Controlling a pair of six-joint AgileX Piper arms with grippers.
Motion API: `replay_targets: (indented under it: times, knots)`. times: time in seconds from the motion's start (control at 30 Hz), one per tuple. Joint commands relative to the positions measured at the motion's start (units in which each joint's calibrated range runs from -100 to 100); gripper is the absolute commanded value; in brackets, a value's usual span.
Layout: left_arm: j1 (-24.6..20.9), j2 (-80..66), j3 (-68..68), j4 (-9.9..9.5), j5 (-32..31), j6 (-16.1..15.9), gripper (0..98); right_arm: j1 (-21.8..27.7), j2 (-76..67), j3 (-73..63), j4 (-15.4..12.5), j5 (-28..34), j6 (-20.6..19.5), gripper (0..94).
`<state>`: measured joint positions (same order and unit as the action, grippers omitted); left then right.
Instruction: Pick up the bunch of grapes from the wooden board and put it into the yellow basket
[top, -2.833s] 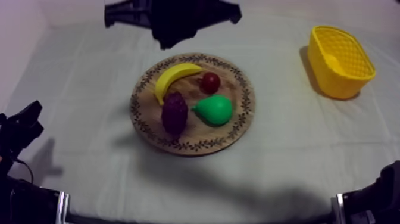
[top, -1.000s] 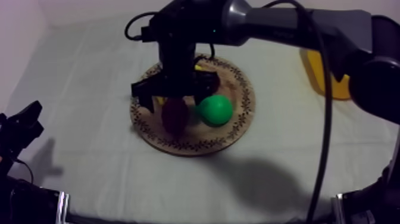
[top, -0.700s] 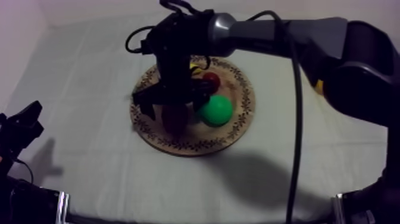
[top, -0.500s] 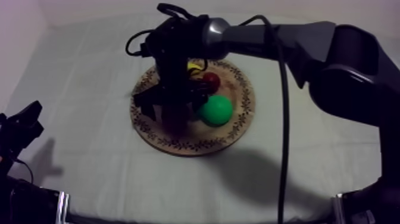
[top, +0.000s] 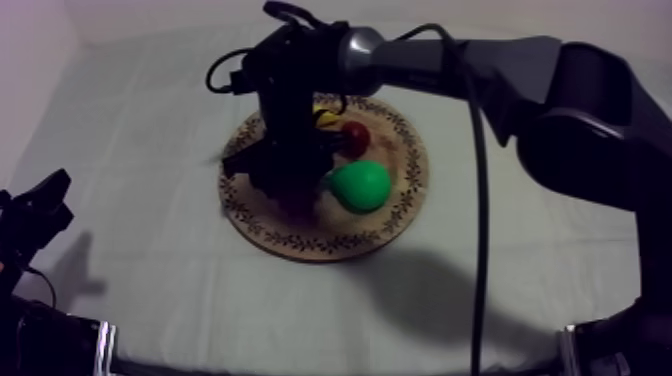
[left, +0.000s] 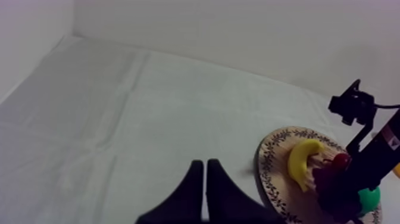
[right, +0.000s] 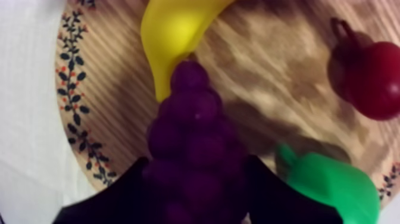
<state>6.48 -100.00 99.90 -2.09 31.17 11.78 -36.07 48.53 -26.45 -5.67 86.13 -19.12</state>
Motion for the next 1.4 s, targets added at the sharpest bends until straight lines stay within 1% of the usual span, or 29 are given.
replay_targets:
  times: [0.0,0.2,0.37,0.57,0.77,1.03,1.37]
  knots:
    - [0.0,0.0,0.0,-0.04,0.0,0.0,0.1,0.0,-3.0,1.9,0.4,-0.5,0.2,31.0]
    - [0.0,0.0,0.0,-0.04,0.0,0.0,0.1,0.7,-12.9,8.5,1.8,-1.9,0.8,30.8]
    - [0.0,0.0,0.0,-0.04,0.0,0.0,0.1,1.9,-22.3,14.9,3.7,-4.0,1.2,30.9]
    - [0.0,0.0,0.0,-0.04,0.0,0.0,0.1,4.0,-33.4,23.2,6.1,-8.1,2.0,31.1]
    - [0.0,0.0,0.0,-0.04,0.0,0.0,0.1,7.2,-43.3,29.8,7.7,-11.1,3.6,31.1]
    - [0.0,0.0,0.0,-0.04,0.0,0.0,0.1,14.2,-52.6,33.0,8.8,-14.9,7.3,31.0]
    - [0.0,0.0,0.0,-0.04,0.0,0.0,0.1,25.5,-56.5,37.0,8.5,-24.3,13.9,30.8]
